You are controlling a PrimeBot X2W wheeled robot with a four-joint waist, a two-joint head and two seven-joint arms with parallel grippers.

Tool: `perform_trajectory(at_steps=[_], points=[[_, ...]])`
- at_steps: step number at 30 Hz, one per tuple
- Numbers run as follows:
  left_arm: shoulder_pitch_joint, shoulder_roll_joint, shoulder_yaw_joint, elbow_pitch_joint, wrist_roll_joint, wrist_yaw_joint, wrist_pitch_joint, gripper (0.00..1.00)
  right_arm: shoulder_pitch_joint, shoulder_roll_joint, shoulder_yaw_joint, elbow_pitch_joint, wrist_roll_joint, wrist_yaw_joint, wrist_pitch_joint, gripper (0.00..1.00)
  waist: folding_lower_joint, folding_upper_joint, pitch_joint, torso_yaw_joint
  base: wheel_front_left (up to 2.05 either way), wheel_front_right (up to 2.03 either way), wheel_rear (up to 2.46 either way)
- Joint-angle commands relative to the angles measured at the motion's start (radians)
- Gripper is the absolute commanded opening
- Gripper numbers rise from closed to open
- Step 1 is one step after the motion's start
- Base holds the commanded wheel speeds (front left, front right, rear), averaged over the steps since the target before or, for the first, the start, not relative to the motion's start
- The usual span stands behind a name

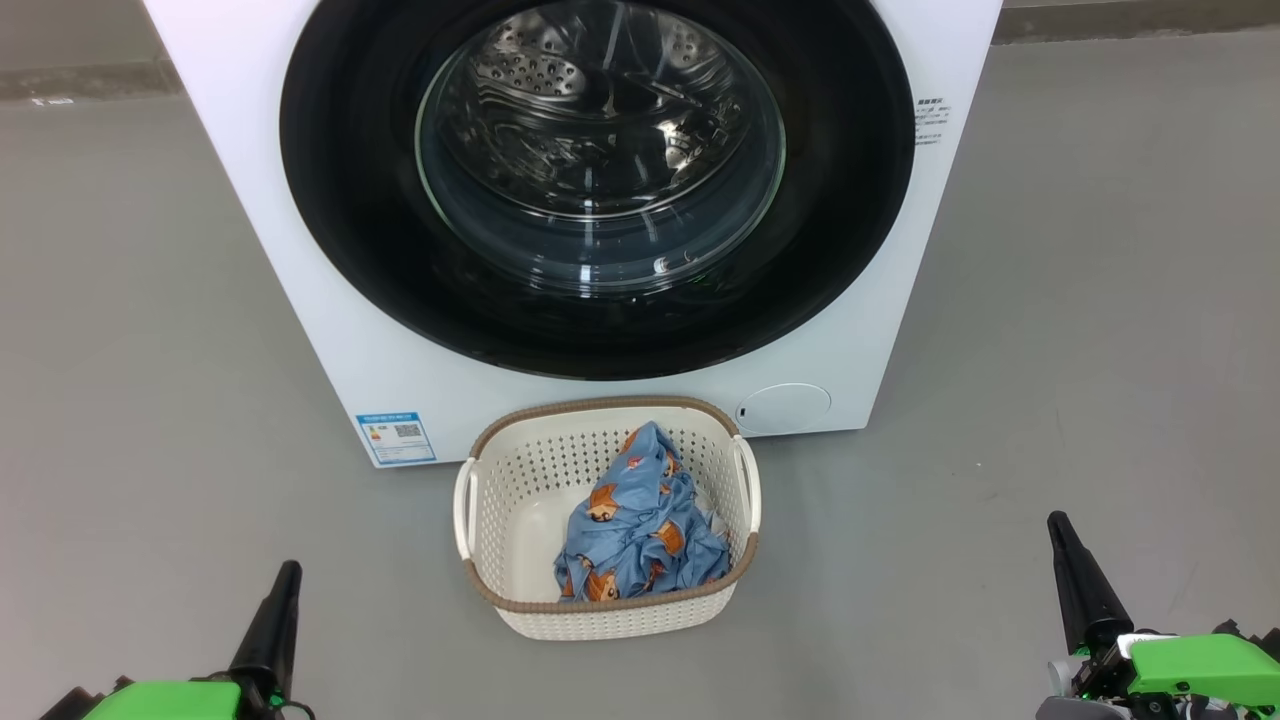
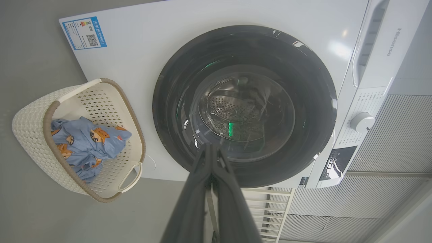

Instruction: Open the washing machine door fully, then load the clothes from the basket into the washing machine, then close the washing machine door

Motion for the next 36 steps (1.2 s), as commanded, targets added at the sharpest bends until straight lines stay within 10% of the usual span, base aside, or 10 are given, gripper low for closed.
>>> perform_trajectory(at_steps=[1, 5, 6, 36], points=[[-0.041, 0.012, 0.035, -0.020, -0.001, -0.007, 0.004, 0.00, -0.041, -0.004, 0.027, -0.025, 0.004, 0.002, 0.007, 0.00, 0.0000, 0.0000, 0.000, 0.000, 0.00, 0.00, 0.00], [-0.041, 0.012, 0.035, -0.020, -0.001, -0.007, 0.004, 0.00, -0.041, -0.004, 0.027, -0.025, 0.004, 0.002, 0.007, 0.00, 0.0000, 0.0000, 0.000, 0.000, 0.00, 0.00, 0.00], [0.000, 0.000, 0.000, 0.000, 0.000, 0.000, 0.000, 1.00, 0.000, 0.000, 0.000, 0.000, 0.000, 0.000, 0.000, 1.00, 0.0000, 0.0000, 0.000, 0.000, 0.00, 0.00, 0.00], [-0.018, 0.033, -0.034, -0.032, 0.160, 0.000, -0.080, 1.00, -0.039, -0.021, 0.049, -0.004, -0.198, 0.000, -0.080, 1.00, 0.0000, 0.0000, 0.003, -0.007, 0.00, 0.00, 0.00]])
